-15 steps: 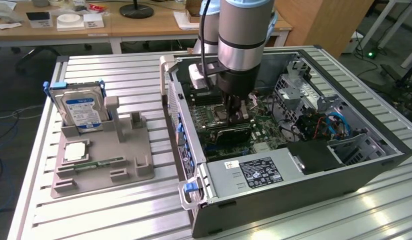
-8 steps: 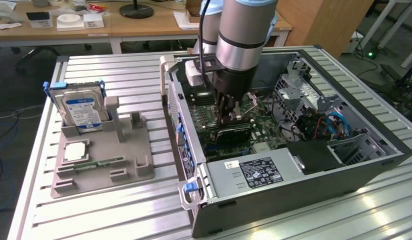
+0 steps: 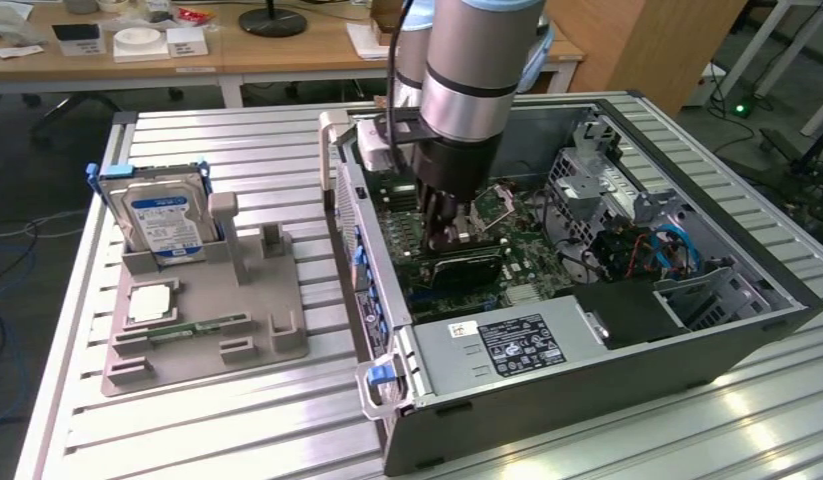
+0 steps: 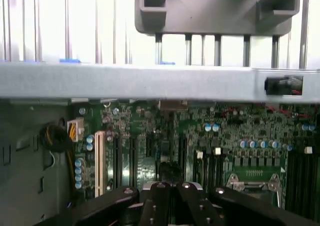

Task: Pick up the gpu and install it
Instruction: 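Press down on the gpu until it lock into place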

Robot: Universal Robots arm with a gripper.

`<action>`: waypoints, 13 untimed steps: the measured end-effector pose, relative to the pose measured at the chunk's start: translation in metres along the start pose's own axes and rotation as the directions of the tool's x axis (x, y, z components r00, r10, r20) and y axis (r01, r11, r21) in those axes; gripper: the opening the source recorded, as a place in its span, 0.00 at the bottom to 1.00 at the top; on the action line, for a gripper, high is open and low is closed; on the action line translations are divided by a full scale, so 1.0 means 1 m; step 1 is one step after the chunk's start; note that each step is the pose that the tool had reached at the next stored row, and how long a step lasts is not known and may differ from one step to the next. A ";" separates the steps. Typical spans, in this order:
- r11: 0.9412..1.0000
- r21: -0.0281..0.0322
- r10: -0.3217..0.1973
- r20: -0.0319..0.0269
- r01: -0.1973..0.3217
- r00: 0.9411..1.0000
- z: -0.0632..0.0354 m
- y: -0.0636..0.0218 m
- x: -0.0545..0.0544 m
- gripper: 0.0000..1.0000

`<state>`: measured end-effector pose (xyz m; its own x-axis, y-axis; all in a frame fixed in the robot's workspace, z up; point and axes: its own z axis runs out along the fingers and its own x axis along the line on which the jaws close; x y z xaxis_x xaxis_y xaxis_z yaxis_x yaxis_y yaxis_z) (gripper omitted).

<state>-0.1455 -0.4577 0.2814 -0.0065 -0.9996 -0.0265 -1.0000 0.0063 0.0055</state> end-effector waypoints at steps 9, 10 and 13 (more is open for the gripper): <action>1.000 0.000 -0.001 -0.002 0.001 1.000 -0.0030 0.0209 -0.001 0.11; 1.000 0.000 -0.001 -0.001 0.001 1.000 -0.0046 0.0222 -0.001 0.11; 1.000 0.000 -0.001 -0.002 0.001 1.000 -0.0124 0.0239 -0.001 0.11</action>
<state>-0.1693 -0.4565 0.2940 -0.0052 -0.9997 -0.0249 -1.0000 0.0050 0.0054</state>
